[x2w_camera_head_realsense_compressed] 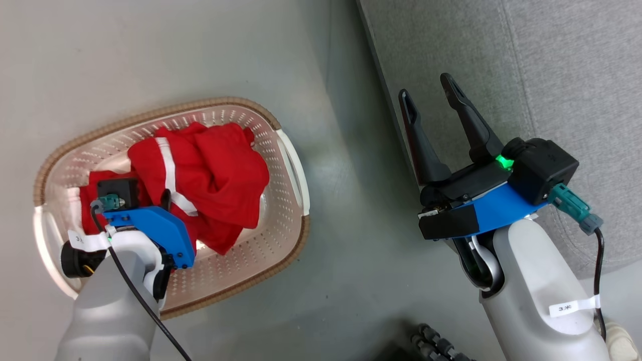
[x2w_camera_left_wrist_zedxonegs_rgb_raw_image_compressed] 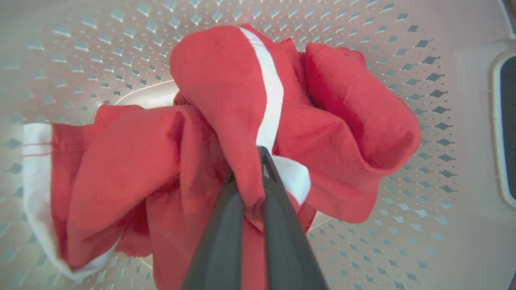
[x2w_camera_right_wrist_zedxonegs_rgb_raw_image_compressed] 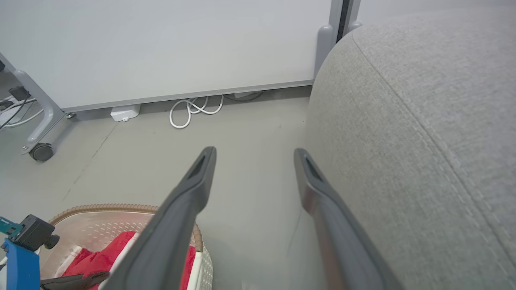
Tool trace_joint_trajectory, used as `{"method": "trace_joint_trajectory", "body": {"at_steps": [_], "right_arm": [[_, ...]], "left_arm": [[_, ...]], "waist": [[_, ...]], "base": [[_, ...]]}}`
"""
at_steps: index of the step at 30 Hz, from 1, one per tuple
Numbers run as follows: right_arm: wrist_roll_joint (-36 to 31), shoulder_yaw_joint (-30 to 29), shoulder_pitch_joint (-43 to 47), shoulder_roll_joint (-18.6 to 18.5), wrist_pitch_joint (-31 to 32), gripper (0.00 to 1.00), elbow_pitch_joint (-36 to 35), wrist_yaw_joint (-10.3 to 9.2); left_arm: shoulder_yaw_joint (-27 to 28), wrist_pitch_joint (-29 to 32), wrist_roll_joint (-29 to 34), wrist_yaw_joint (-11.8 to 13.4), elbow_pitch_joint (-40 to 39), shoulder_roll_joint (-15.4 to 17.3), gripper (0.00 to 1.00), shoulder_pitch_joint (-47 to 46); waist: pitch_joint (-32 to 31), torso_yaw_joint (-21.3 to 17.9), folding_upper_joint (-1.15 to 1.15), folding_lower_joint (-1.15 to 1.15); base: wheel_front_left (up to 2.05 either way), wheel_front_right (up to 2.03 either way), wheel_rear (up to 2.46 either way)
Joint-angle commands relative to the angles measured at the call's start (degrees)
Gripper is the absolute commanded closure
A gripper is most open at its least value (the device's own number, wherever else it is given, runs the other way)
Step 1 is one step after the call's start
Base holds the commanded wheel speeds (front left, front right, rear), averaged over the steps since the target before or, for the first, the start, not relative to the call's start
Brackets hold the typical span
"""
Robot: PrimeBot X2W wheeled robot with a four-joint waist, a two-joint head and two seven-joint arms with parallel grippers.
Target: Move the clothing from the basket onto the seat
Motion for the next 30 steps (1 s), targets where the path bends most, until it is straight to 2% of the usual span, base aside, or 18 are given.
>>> {"method": "trace_joint_trajectory", "body": {"at_steps": [1,5,13,25,30], "right_arm": [[0.5,-0.1,-0.7,-0.1,-0.3,0.00,0.4,0.03],[0.1,-0.2,-0.2,-0.1,-0.3,0.00,1.9,0.03],[-1.8,-0.7,2.7,-0.2,-0.3,0.00,7.4,0.03],[-3.2,-1.7,12.2,-0.2,1.7,0.00,15.5,0.03],[-3.3,-1.6,15.4,-0.2,3.2,0.00,15.4,0.03]], "left_arm": [[-0.1,-0.5,-0.5,-0.1,0.1,-0.1,1.00,-0.2],[-1.5,-1.1,-1.4,-0.1,0.1,-1.2,1.00,1.5],[-6.4,-1.2,-3.6,-0.1,-2.0,-3.6,1.00,5.4],[-18.8,-2.0,-8.8,-0.1,-10.3,-5.6,1.00,10.9],[-23.6,-2.2,-10.7,-0.1,-15.1,-5.8,1.00,9.6]], "waist": [[-1.5,0.5,0.00,0.00],[-6.1,1.9,0.00,0.00],[-19.2,6.6,0.00,0.00],[-38.8,13.0,0.00,0.00],[-43.1,14.6,0.00,0.00]], "base": [[0.00,0.00,0.00],[0.00,0.00,0.00],[0.00,0.00,0.00],[0.00,0.00,0.00],[0.00,0.00,0.00]]}}
